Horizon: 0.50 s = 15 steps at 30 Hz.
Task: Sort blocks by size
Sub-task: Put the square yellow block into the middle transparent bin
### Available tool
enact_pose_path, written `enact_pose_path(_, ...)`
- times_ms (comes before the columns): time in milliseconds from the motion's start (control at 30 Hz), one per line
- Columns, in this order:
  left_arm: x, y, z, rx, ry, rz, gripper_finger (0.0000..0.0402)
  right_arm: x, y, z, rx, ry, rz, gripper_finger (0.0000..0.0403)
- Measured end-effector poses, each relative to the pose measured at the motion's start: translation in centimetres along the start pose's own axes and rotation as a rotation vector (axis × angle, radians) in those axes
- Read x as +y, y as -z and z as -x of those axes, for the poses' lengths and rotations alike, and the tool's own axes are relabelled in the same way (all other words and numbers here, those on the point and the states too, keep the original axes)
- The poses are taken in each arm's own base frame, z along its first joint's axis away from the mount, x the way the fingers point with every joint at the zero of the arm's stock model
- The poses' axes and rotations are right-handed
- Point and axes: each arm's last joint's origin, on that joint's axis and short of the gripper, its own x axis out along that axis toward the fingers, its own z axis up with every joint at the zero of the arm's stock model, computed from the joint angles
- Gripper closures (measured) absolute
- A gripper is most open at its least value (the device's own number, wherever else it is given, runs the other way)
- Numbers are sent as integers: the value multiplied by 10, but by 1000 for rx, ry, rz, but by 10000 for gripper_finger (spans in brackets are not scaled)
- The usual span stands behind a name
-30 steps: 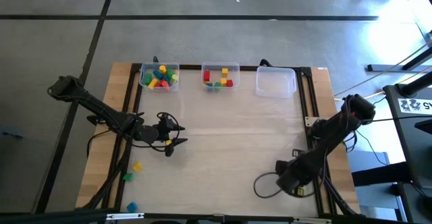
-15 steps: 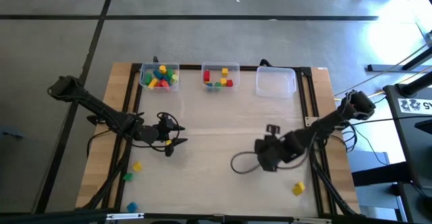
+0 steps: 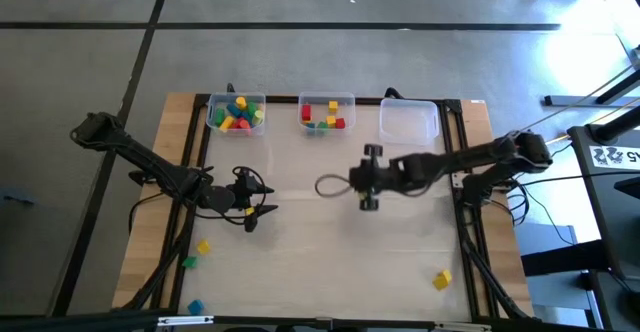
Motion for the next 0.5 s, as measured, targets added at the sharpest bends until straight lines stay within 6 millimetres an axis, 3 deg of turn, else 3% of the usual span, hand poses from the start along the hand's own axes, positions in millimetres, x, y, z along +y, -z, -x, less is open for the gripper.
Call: enact_pose_path(500,0,1,0,6,-4,-5,149,-100,-14,-39,-157,234,-25,258)
